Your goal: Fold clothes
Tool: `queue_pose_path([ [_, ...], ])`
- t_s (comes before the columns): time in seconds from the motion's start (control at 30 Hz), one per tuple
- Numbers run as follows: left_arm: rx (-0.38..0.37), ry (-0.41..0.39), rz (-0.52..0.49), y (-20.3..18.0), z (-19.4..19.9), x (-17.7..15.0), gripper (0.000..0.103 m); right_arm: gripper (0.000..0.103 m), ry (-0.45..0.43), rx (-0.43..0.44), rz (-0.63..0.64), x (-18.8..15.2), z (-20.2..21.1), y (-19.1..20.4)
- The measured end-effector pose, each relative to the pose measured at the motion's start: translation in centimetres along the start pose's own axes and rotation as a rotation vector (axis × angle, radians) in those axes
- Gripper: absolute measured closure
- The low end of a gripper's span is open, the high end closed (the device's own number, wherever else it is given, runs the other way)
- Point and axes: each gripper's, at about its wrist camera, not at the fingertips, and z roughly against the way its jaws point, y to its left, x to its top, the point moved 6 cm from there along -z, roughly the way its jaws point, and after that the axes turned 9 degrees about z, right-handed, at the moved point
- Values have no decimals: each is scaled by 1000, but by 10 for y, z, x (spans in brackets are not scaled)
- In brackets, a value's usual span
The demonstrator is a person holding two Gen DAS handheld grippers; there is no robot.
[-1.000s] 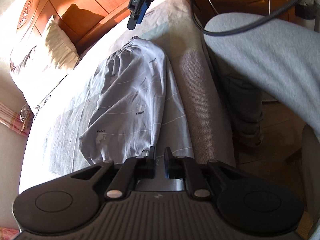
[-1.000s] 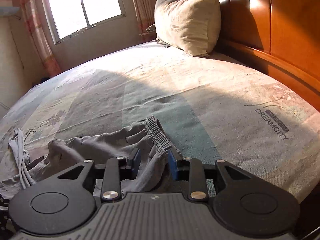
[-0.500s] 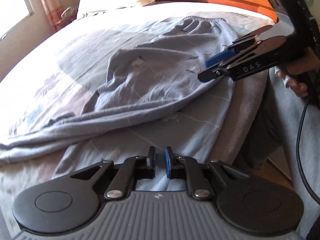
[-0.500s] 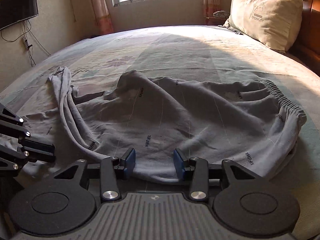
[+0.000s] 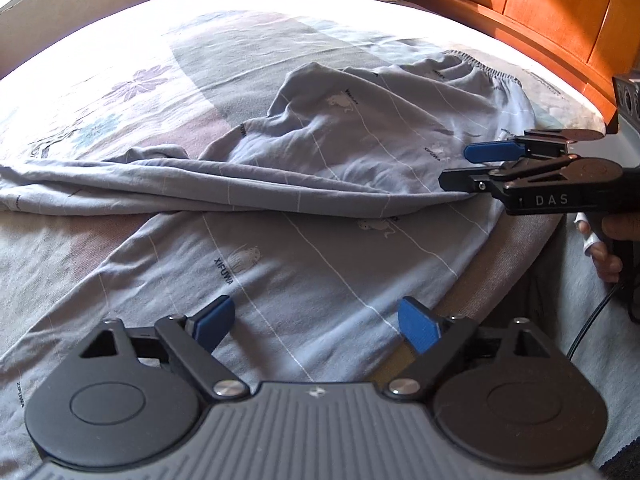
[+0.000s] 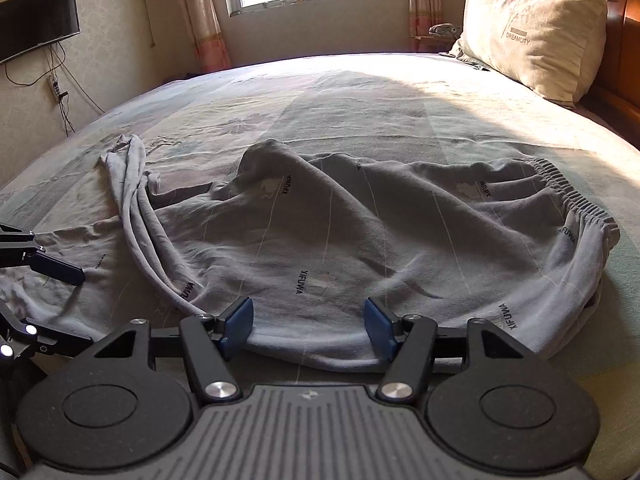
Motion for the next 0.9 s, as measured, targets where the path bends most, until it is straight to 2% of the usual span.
queue_pose_path([
  [0.2,26,-6,89,26,11,1,13,29,12,26,-40,6,-1,-2],
  [0.37,48,3,106,52,15,-1,12,28,32,93,0,37,-11,17],
  [0.47,61,9,117,67,17,-2,12,24,44,200,8,65,-27,32],
  [0.67,88,20,137,98,21,-4,11,20,88,505,-63,144,-93,69],
  [0.8,105,28,151,119,24,-5,11,20,182,728,-163,187,-159,92],
  [0.9,83,23,168,130,22,-7,11,20,268,814,-227,203,-213,109],
])
